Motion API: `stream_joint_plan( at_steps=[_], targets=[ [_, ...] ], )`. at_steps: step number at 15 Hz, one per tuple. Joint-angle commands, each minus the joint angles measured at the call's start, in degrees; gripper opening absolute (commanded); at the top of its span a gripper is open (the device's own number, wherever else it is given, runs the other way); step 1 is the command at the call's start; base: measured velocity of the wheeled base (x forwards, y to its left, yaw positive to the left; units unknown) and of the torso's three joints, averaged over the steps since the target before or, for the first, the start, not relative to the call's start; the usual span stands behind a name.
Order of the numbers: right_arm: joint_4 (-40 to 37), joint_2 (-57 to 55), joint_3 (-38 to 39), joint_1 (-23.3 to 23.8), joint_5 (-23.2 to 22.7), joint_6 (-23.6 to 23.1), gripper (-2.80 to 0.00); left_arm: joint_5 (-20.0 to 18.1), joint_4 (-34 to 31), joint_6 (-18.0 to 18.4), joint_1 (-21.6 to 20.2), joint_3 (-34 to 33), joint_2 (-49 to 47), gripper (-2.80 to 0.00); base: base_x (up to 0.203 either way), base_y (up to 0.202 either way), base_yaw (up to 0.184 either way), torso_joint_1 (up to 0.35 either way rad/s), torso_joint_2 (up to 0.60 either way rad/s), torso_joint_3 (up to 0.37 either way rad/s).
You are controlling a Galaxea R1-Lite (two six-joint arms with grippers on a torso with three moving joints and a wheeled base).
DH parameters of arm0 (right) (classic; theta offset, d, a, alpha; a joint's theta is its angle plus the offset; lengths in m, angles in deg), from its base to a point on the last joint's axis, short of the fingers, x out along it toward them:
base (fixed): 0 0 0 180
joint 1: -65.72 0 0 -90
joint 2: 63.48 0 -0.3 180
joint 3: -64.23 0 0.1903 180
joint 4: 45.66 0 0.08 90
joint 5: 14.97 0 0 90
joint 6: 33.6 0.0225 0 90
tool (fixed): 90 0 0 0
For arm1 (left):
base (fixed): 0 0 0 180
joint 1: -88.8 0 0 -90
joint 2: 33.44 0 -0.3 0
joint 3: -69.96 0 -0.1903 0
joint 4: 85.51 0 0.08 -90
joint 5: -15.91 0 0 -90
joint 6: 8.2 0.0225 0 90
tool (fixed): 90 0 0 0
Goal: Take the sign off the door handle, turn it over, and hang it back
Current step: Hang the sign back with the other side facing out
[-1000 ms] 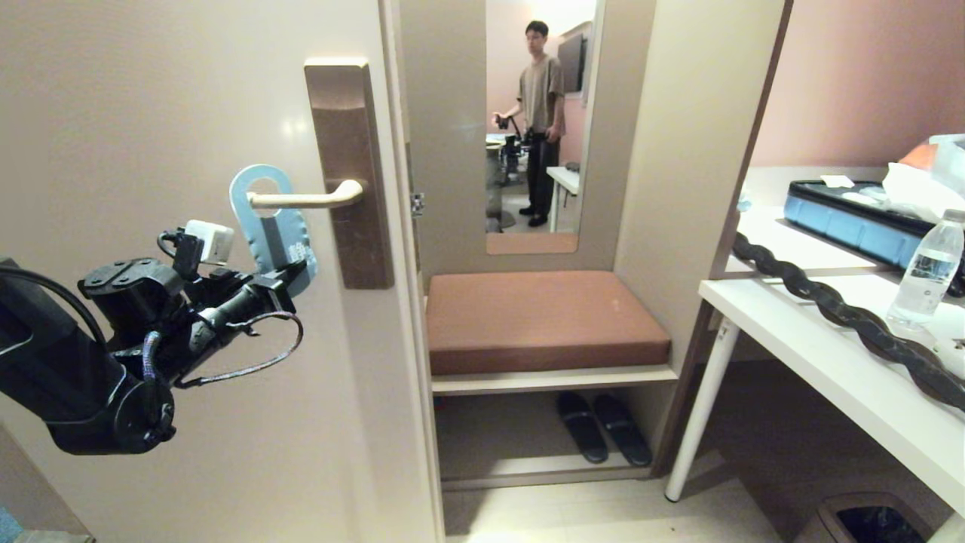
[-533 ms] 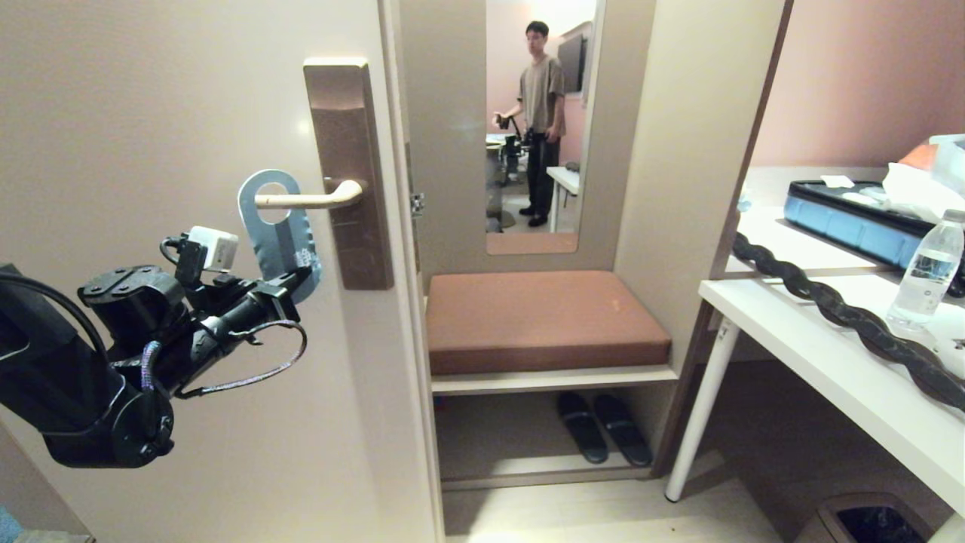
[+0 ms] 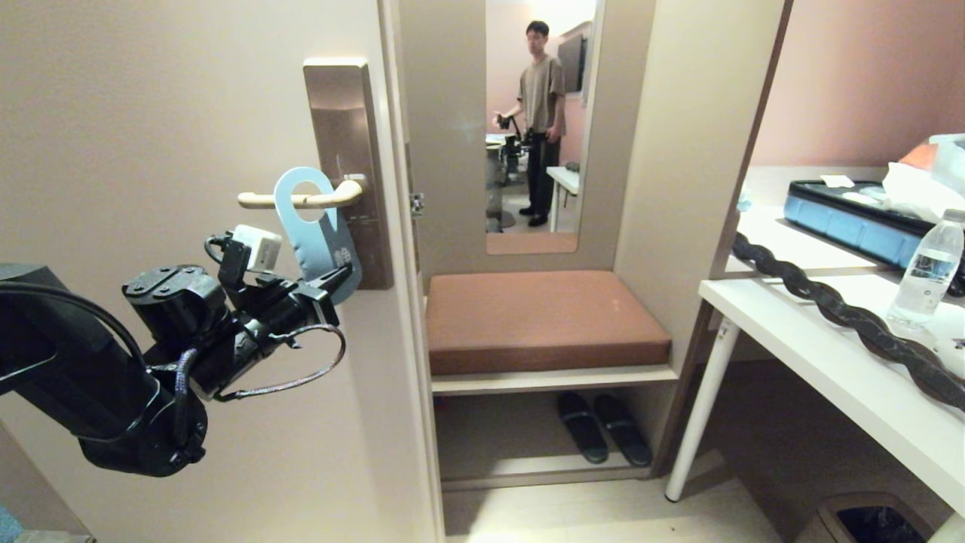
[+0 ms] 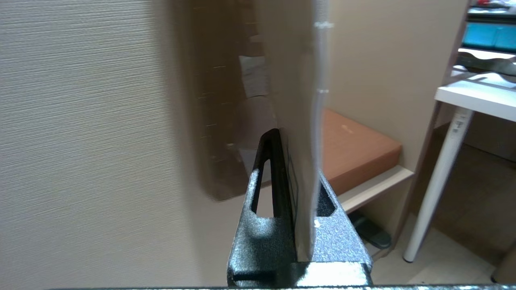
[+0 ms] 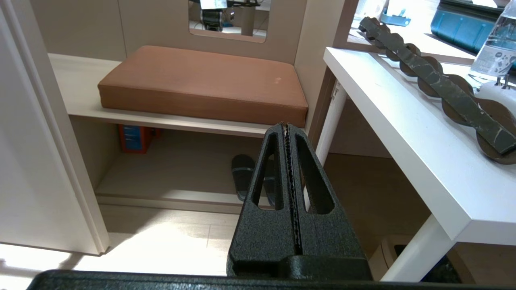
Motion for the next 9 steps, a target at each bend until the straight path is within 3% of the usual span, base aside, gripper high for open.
stream_joint_plan(
  at_steps=[1,8,9],
  targets=[
    [0.00,0.02,0.00,0.00,-0.03,-0.06,-2.80,-0.05,0.50,-0.01,1.34,-0.11,0.16,-2.80,0.000,0.000,0.000,0.000,0.00,0.000],
    [0.00,0.02,0.00,0.00,-0.03,-0.06,-2.80,-0.05,1.96,1.61,2.36,-2.61,-0.26,-2.80,0.000,0.000,0.000,0.000,0.00,0.000],
    [0.00,0.02,0.00,0.00,-0.03,-0.06,-2.80,-0.05,2.77,1.63,2.36,-3.38,-0.45,0.00,0.000,0.000,0.000,0.000,0.00,0.000]
  ],
)
